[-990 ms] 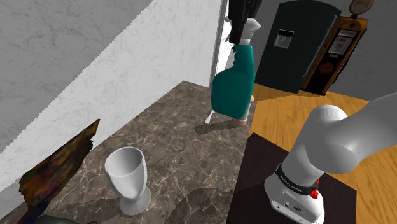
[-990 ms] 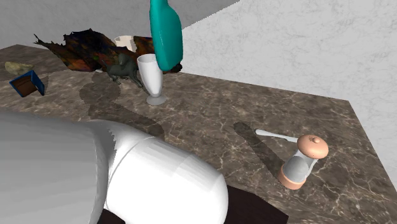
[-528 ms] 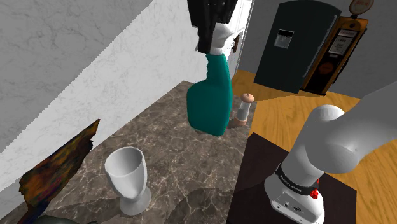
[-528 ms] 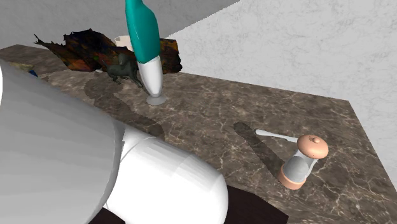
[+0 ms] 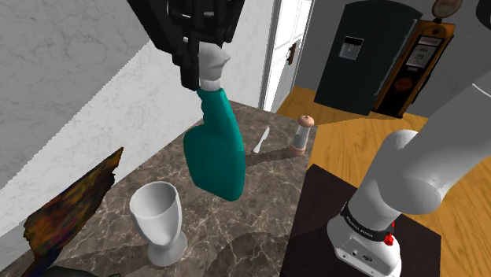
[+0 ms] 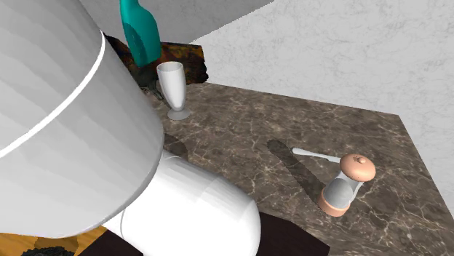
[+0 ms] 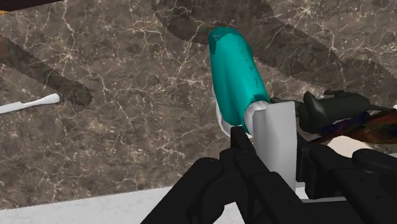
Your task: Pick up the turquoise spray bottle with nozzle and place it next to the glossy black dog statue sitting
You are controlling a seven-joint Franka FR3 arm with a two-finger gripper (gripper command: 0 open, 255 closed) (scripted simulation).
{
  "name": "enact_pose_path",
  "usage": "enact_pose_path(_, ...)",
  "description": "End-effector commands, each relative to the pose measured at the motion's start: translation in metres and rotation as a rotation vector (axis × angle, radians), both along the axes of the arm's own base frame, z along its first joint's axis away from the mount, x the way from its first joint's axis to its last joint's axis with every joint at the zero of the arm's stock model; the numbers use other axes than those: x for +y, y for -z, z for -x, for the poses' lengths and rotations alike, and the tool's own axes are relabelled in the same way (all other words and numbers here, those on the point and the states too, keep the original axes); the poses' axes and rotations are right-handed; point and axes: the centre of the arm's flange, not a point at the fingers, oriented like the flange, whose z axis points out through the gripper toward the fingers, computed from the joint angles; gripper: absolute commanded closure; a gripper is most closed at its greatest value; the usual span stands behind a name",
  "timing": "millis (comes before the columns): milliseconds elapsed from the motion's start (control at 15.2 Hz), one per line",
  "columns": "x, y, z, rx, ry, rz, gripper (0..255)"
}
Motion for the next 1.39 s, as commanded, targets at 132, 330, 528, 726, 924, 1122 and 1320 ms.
enact_pose_path(132,0.052,0.005,-0.006,0.001,0.004,-0.003,255)
enact_pose_path(330,0.091,0.009,-0.009,0.001,0.004,-0.003,255)
enact_pose_path(528,0.131,0.013,-0.012,0.001,0.004,-0.003,255)
enact_pose_path(726,0.151,0.020,-0.013,0.001,0.004,-0.003,255)
enact_pose_path(924,0.151,0.036,-0.013,0.001,0.004,-0.003,255)
enact_pose_path(1122,0.151,0.052,-0.013,0.001,0.004,-0.003,255)
enact_pose_path(1320,0.151,0.067,-0.013,0.001,0.004,-0.003,255)
